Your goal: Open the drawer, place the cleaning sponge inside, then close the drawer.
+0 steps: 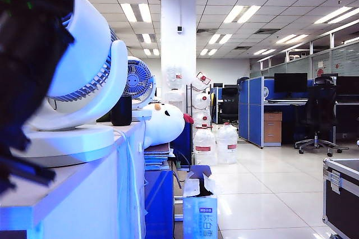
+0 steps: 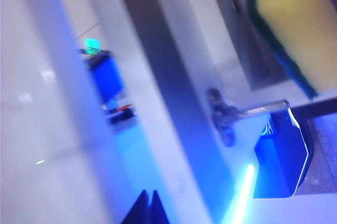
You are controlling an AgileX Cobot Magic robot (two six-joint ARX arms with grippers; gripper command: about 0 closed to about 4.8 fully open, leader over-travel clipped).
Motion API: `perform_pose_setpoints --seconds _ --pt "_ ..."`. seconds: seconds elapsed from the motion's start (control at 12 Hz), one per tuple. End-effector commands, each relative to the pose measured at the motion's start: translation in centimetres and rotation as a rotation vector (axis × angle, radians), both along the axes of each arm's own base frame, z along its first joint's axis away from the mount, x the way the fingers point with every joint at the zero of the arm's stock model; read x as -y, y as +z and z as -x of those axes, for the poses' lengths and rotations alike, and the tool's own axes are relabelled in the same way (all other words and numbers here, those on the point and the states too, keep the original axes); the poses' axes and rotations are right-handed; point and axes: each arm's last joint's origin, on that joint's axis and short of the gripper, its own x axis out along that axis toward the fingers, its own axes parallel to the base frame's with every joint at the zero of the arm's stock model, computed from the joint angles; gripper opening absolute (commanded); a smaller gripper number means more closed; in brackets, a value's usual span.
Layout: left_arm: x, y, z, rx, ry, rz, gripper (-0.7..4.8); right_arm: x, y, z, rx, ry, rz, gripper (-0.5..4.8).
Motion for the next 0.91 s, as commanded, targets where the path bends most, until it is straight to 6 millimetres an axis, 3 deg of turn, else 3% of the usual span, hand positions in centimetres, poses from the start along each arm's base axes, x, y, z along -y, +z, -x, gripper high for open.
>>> perform_pose_setpoints --seconds 0.08,0.42,0.91 --pt "0.0 0.0 0.0 0.002 -0.002 -0.002 -0.05 0.1 -1.1 0.9 -0.024 0.024 -0.008 -0.06" --pt "0.0 0.0 0.0 0.003 0.000 -0.004 -0.05 -0.6 -1.3 2.8 -0.008 0.084 -0.010 -0.06" --pt "0.0 0.1 0.0 0.008 0.001 -0.004 -0.05 -0.7 -2.1 2.6 0.142 0.076 0.049 -0.05"
